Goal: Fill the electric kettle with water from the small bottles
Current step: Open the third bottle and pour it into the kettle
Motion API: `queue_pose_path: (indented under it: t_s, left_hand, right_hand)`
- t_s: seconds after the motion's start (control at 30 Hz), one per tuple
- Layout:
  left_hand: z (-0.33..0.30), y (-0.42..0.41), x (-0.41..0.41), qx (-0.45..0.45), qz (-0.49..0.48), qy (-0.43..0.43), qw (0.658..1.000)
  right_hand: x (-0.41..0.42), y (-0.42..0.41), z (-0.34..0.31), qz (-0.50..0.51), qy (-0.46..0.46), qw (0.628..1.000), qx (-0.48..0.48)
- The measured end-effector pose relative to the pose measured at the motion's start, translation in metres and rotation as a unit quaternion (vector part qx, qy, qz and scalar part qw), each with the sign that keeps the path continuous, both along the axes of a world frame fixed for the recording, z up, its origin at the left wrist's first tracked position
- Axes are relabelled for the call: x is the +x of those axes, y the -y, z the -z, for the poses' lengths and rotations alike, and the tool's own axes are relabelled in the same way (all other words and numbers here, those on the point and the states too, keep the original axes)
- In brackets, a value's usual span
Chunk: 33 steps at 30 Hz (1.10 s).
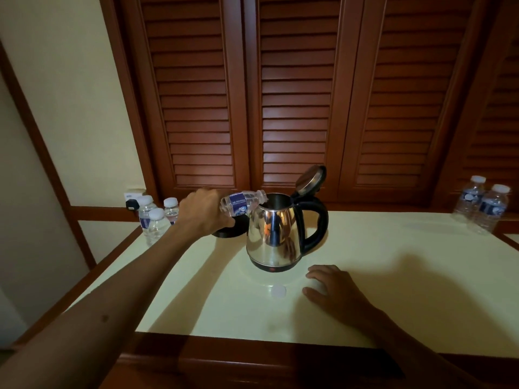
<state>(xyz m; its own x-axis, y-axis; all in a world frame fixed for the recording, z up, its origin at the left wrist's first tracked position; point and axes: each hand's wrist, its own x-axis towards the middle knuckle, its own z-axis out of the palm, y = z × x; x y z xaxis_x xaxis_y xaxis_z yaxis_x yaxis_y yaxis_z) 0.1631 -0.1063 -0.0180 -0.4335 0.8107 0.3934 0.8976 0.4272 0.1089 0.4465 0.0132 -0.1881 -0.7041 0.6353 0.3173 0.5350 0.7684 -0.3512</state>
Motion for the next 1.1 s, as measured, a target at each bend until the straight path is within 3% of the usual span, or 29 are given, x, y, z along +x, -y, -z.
queue_pose_path:
  t_s: [1.1]
  left_hand:
    - [-0.034,-0.008,0.006,-0.084,0.036,-0.146,0.985]
  right_hand:
    - [-0.002,0.000,0.004,0.010,0.020,0.999,0.023]
